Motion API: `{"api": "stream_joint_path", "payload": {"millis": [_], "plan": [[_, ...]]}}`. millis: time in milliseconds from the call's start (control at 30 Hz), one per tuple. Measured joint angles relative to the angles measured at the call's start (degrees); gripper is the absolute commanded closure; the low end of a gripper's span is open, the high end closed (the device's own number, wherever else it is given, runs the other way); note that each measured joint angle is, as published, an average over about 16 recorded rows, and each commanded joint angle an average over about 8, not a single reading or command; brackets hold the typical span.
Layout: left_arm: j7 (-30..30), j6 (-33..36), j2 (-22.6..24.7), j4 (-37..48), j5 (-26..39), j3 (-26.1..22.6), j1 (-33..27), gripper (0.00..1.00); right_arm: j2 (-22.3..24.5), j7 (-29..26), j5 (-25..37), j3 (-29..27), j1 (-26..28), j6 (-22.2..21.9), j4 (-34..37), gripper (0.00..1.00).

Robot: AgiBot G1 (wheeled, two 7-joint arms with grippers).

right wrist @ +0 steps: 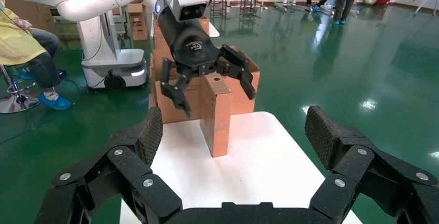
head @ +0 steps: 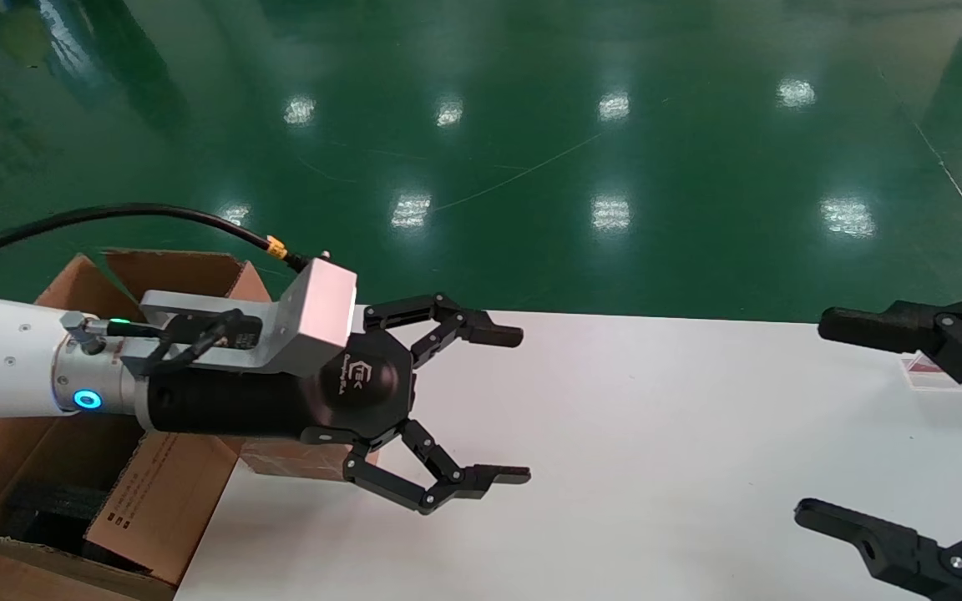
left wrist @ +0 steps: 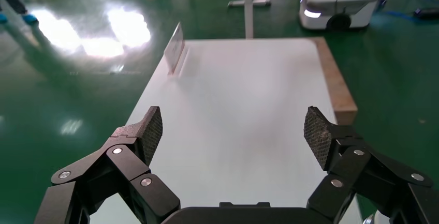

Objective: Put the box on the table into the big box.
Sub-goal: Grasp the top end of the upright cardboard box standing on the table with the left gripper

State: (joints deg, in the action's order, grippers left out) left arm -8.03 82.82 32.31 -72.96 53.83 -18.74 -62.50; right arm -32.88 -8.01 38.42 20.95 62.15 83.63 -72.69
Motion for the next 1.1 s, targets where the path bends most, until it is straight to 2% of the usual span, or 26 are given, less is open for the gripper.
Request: {"api": "stream_joint_path", "payload": {"millis": [233, 567, 1100], "plan": [[2.25, -0.08, -2.64, 3.61, 5.10, -0.64, -0.97, 0.00, 0.00, 0.00, 0.00, 0.00, 0.00, 0.00, 0.00, 0.00], [7.92, 1.73, -6.28, 12.98, 12.14, -1.63, -3.57, 0.00, 0.00, 0.00, -0.01, 0.01, 0.00, 0.00, 0.00, 0.00], [19.53, 4.61, -7.29, 29.84, 23.76, -4.63, -12.94, 0.00, 0.01, 0.01, -0.01, 0.02, 0.01, -0.01, 0.00, 0.00]]}}
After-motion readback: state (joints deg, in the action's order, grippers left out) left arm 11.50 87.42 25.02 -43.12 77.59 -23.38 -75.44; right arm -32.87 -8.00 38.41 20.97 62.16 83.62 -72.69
